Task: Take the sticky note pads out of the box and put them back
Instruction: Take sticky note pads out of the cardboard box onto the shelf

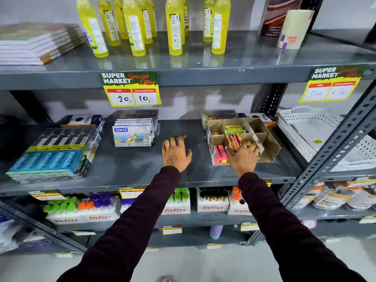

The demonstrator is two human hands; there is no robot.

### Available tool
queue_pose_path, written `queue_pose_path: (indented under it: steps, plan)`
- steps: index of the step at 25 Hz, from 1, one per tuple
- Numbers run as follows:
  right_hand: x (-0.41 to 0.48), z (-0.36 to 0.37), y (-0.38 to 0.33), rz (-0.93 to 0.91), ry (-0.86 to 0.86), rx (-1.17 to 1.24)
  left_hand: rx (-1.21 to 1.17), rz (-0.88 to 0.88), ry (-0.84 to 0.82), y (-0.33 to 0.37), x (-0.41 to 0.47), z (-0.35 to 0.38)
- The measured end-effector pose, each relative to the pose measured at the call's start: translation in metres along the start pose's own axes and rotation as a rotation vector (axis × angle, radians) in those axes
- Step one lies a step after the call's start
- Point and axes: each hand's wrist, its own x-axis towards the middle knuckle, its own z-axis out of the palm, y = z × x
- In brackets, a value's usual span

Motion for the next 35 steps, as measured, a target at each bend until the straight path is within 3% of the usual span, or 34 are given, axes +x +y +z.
queue_pose_path:
  steps: [4,8,11,18,22,25,30,35]
  plan:
    - [0.002,0.0,0.013,0.304,-0.078,0.276,-0.011,0.022,-0.017,-0.007,0.009,0.001]
    - [0.004,0.007,0.008,0.417,0.051,0.51,-0.036,0.05,-0.001,-0.022,0.015,0.003]
    - [0.003,0.009,0.006,0.493,0.047,0.599,-0.047,0.057,0.003,-0.03,0.014,0.005]
    - [0.002,0.019,0.001,0.357,0.198,0.699,-0.065,0.106,0.029,-0.043,0.012,0.008]
    - [0.012,0.034,0.02,0.235,0.116,0.643,-0.069,0.111,0.01,-0.057,0.012,0.003]
    - [0.017,0.036,0.032,0.249,0.091,0.512,-0.059,0.163,-0.007,-0.078,0.006,0.001]
    - [0.021,0.016,0.021,0.228,0.045,0.3,0.038,0.125,-0.168,-0.137,-0.03,0.008]
    - [0.006,-0.028,-0.015,0.183,0.284,0.204,0.101,0.103,-0.31,-0.172,-0.059,0.016]
